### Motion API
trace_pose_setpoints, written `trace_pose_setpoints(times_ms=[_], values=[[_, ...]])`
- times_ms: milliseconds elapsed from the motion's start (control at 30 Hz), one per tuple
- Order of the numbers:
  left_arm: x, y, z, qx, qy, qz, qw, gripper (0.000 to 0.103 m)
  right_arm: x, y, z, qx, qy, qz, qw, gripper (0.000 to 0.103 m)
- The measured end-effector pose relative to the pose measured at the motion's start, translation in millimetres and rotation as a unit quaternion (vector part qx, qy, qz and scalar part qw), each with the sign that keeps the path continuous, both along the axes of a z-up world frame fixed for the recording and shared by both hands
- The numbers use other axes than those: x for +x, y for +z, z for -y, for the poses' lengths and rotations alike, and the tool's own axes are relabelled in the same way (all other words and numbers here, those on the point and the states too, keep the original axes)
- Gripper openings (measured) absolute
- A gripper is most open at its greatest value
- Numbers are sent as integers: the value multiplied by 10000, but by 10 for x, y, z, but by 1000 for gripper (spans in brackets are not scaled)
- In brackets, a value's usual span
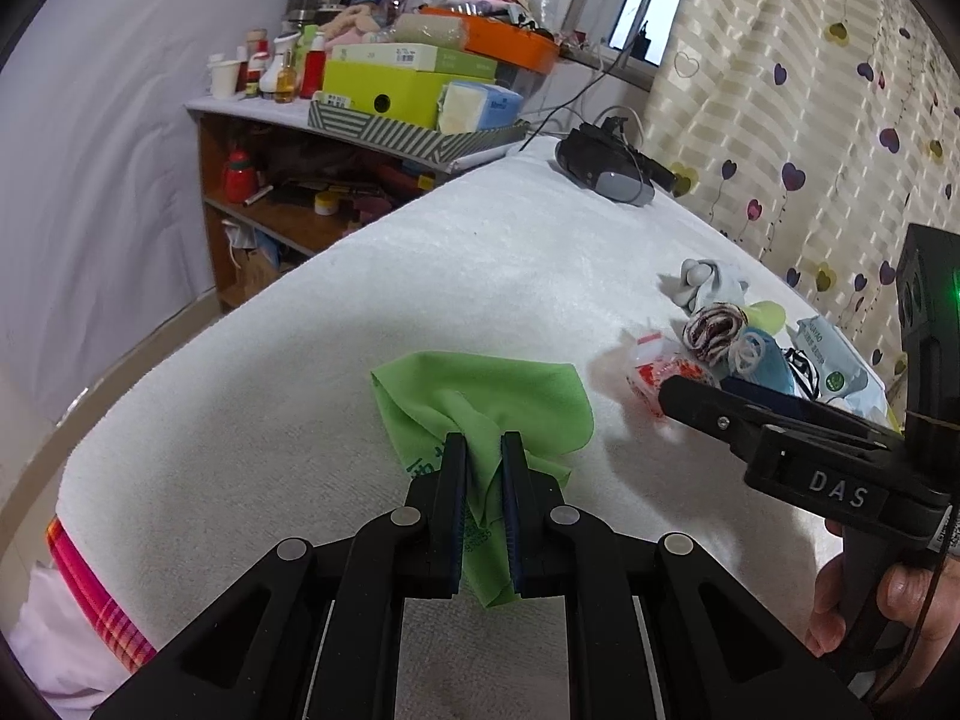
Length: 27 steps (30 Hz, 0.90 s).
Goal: Organize soft objects
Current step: 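Grasp the bag of orange earplugs with the right tool while the left holds the cloth, then carry the green cloth and earplug bag with both tools into the white box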
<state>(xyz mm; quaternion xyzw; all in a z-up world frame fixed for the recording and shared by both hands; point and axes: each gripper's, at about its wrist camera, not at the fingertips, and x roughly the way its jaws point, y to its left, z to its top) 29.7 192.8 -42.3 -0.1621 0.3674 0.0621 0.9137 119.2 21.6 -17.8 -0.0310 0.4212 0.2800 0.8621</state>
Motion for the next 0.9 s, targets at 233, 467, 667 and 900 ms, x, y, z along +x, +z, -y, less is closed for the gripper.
trace_pose_setpoints(times_ms=[233, 467, 667, 900], values=[[-21, -13, 0, 7, 27, -16, 10000, 11, 94, -33, -87, 111, 167, -56, 9998, 47], [-26, -21, -3, 18, 20, -24, 10000, 11, 69, -78, -115, 281, 344, -208, 9988, 21], [-48, 28, 24, 39, 11, 45, 10000, 11, -140, 44, -63, 395, 530, -6, 9978, 19], [-125, 214, 207, 122, -136, 209, 9996, 11, -368, 216, 169, 548, 428, 185, 9974, 19]])
